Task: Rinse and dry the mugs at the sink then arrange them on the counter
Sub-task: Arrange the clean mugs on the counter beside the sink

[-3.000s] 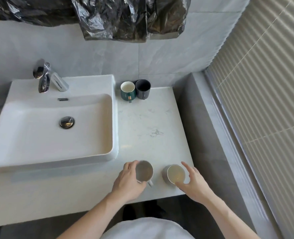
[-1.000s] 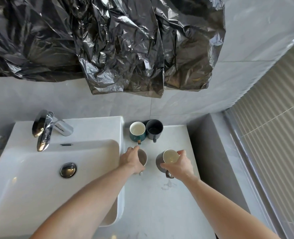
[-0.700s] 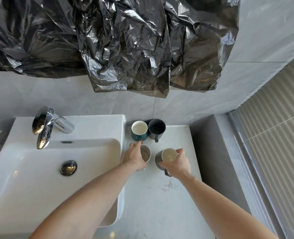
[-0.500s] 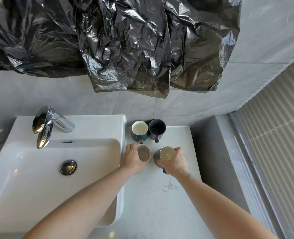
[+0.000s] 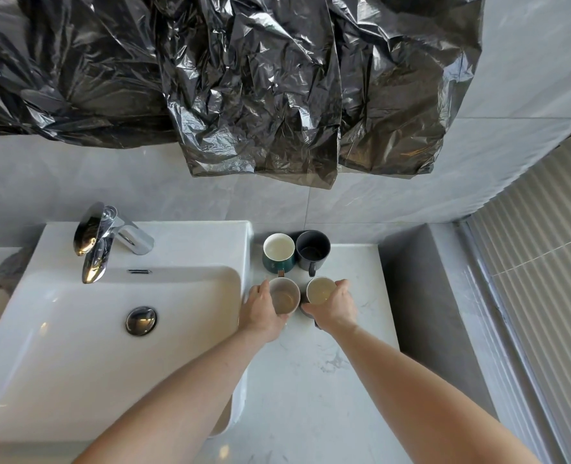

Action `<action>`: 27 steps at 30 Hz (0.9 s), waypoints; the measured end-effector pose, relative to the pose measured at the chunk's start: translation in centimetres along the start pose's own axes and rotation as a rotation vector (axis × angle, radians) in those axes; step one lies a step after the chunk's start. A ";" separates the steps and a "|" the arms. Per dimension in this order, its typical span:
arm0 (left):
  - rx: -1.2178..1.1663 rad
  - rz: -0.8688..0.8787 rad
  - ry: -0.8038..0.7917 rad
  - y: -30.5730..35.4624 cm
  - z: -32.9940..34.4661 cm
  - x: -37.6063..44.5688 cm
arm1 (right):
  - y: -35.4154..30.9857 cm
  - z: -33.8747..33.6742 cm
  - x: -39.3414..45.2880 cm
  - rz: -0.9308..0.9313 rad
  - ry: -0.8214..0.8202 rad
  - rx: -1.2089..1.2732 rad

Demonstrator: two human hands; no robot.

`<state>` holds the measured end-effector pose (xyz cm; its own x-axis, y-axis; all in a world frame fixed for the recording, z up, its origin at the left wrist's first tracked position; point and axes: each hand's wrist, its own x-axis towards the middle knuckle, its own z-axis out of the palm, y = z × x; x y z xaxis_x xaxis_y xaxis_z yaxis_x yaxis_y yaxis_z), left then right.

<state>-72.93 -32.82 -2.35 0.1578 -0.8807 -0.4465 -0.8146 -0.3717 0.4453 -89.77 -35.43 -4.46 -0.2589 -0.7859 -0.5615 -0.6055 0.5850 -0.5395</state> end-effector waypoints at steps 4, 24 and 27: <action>-0.004 -0.005 0.011 0.1 0.0 0.3 | -0.7 -0.6 -0.1 -0.043 -0.052 0.011; -0.074 0.029 0.004 -0.6 0.0 1.1 | 0.5 -2.5 -1.5 -0.099 -0.128 0.185; -0.076 0.033 0.002 -0.7 0.0 1.1 | 0.3 -2.5 -1.3 -0.103 -0.123 0.148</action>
<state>-72.19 -33.56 -3.21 0.1332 -0.8934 -0.4291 -0.7747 -0.3639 0.5172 -91.51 -34.78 -2.31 -0.1023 -0.8182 -0.5657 -0.5043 0.5328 -0.6796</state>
